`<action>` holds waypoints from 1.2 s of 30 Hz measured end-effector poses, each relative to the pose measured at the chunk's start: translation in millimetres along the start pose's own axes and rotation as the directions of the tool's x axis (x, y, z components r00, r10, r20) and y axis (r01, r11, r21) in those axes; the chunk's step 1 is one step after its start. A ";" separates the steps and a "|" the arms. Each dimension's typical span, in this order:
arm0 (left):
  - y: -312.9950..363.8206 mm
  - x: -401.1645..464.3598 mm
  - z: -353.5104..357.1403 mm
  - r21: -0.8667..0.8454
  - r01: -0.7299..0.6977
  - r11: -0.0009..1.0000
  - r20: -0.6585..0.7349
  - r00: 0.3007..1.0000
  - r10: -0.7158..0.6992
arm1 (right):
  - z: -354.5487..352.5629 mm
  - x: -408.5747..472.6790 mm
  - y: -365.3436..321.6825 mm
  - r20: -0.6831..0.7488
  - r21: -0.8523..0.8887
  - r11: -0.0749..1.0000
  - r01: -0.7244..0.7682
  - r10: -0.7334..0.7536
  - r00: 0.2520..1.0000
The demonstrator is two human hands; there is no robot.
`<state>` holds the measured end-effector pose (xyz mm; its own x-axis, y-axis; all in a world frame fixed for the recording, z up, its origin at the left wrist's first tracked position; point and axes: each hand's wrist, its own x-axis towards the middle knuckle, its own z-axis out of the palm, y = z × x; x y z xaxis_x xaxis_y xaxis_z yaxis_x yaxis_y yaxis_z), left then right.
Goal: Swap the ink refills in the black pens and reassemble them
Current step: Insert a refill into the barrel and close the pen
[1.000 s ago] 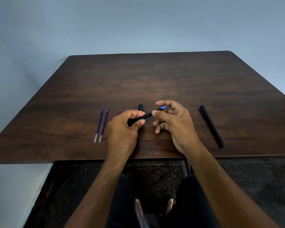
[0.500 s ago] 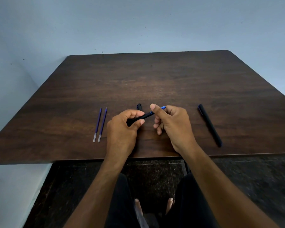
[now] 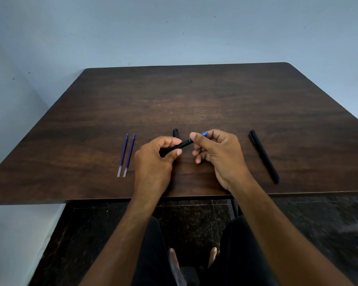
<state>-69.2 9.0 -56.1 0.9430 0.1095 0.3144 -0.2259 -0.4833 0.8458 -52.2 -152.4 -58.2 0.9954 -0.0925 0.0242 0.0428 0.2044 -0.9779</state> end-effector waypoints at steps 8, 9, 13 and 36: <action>0.3 0.5 -0.2 0.008 -0.001 1.000 -0.006 1.000 0.002 | 3.1 -2.7 -0.6 -0.031 -0.131 0.990 0.056 -0.061 0.998; 0.2 0.5 -0.1 0.005 -0.002 1.000 -0.009 1.000 0.003 | 1.8 -2.8 -1.2 -0.016 -0.091 0.995 0.047 -0.049 0.999; 0.2 0.5 0.1 -0.007 -0.002 1.000 -0.001 1.000 0.002 | -2.6 -2.2 -1.9 0.018 0.024 0.999 0.022 -0.023 1.000; -0.6 0.1 -0.9 -0.011 0.015 1.000 0.000 1.000 -0.015 | 0.0 -1.6 2.4 -0.025 -0.034 0.998 0.049 -0.050 0.998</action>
<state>-69.1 10.1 -56.2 0.9462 0.1171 0.3015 -0.2141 -0.4719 0.8553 -53.8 -151.8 -60.6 0.9896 -0.1269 0.0682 0.0891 0.1667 -0.9820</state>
